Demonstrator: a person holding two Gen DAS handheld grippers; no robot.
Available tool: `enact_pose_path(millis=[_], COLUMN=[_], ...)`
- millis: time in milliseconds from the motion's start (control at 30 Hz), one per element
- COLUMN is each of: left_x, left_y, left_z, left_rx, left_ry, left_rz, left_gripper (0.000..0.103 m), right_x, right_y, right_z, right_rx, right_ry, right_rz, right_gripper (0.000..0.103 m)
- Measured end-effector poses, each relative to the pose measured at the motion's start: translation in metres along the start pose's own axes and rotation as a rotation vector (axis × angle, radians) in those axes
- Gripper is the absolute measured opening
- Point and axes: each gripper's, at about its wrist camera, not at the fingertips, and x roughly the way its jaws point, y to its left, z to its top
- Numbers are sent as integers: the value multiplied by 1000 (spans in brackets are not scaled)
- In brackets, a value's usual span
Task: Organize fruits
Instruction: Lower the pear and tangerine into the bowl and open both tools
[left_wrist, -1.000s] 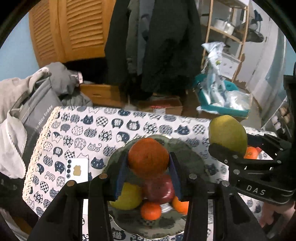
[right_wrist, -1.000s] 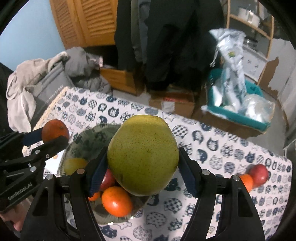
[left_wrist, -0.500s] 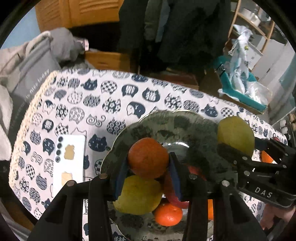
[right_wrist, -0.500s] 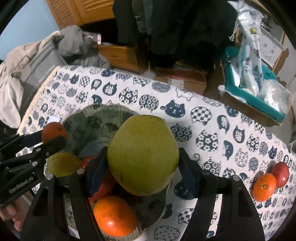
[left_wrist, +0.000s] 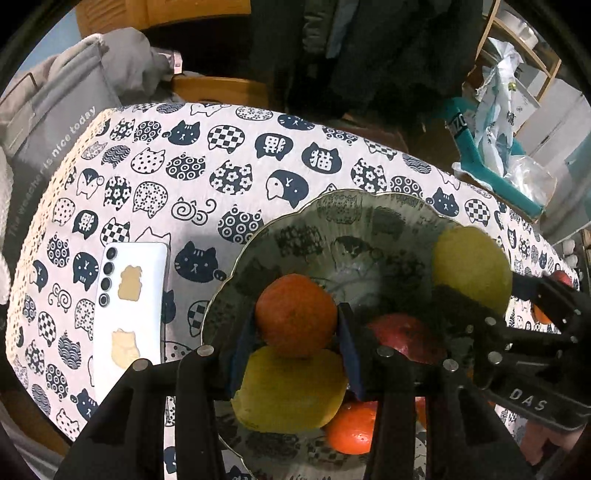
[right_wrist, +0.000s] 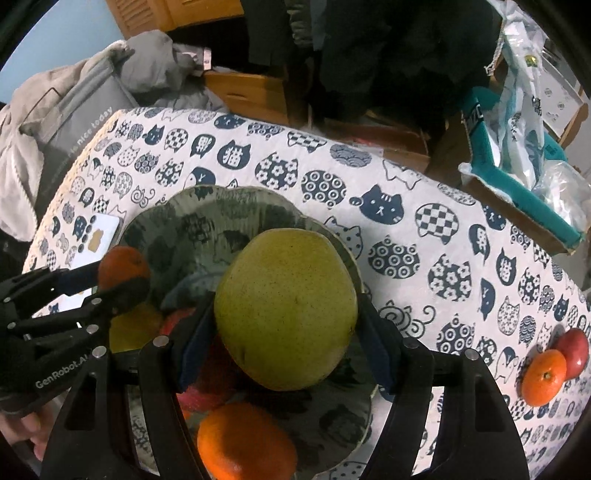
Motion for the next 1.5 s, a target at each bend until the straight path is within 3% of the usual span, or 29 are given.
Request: enact_pose_path(millis=[233, 400, 500, 933, 1167, 1267, 1500], left_x=[2, 4, 1, -24, -39, -45, -63], left_y=[1, 3, 3, -10, -6, -2, -5], left_z=[-2, -2, -2, -1, -2, -3, -5], left_rx=[10, -3, -3, 20, 6, -7, -3], left_ry=[6, 9, 5, -36, -62, -69, -99], left_rz=[5, 5, 7, -4, 1, -1, -18], left_gripper=[46, 62, 65, 68, 68, 69, 68], right_x=[9, 12, 12, 6, 0, -9, -42], right_y=[0, -6, -7, -9, 0, 5, 7], right_z=[-3, -3, -3, -5, -7, -6, 2], right_rx=[21, 53, 68, 75, 23, -7, -13], right_ry=[35, 56, 66, 59, 41, 2, -66], right_rz=[23, 47, 58, 62, -24, -40, -57], right_gripper=[73, 73, 73, 73, 75, 81, 81])
